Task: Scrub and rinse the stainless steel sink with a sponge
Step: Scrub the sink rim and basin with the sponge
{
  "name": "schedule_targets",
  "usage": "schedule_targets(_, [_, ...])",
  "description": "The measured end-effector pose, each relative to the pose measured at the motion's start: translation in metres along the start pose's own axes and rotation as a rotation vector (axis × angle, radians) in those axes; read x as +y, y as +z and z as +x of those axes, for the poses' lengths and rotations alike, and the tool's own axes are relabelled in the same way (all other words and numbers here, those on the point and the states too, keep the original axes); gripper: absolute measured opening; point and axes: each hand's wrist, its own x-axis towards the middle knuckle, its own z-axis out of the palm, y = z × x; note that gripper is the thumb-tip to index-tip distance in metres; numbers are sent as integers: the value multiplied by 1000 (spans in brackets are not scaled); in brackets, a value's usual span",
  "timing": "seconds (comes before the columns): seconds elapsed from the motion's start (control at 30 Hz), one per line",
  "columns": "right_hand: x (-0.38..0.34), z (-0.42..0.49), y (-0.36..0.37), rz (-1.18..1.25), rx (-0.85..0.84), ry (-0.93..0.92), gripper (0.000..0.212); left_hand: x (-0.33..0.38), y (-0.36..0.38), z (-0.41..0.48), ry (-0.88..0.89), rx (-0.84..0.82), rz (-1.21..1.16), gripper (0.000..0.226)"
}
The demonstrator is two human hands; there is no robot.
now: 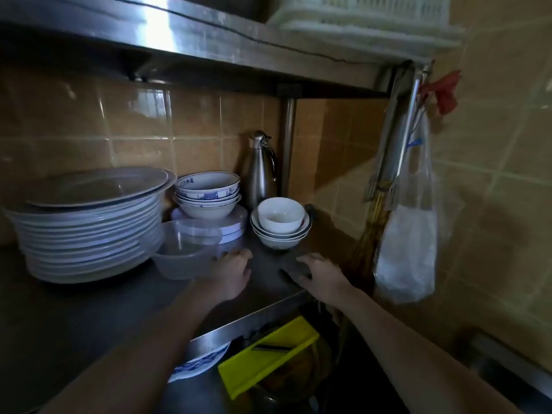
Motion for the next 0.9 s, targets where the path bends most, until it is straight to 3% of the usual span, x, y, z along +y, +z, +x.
schedule_targets(0.4, [15, 28, 9, 9, -70, 41, 69, -19, 26, 17, 22, 7, -38, 32])
schedule_targets(0.9, [8, 4, 19, 30, 133, 48, 50, -12, 5, -6, 4, -28, -92, 33])
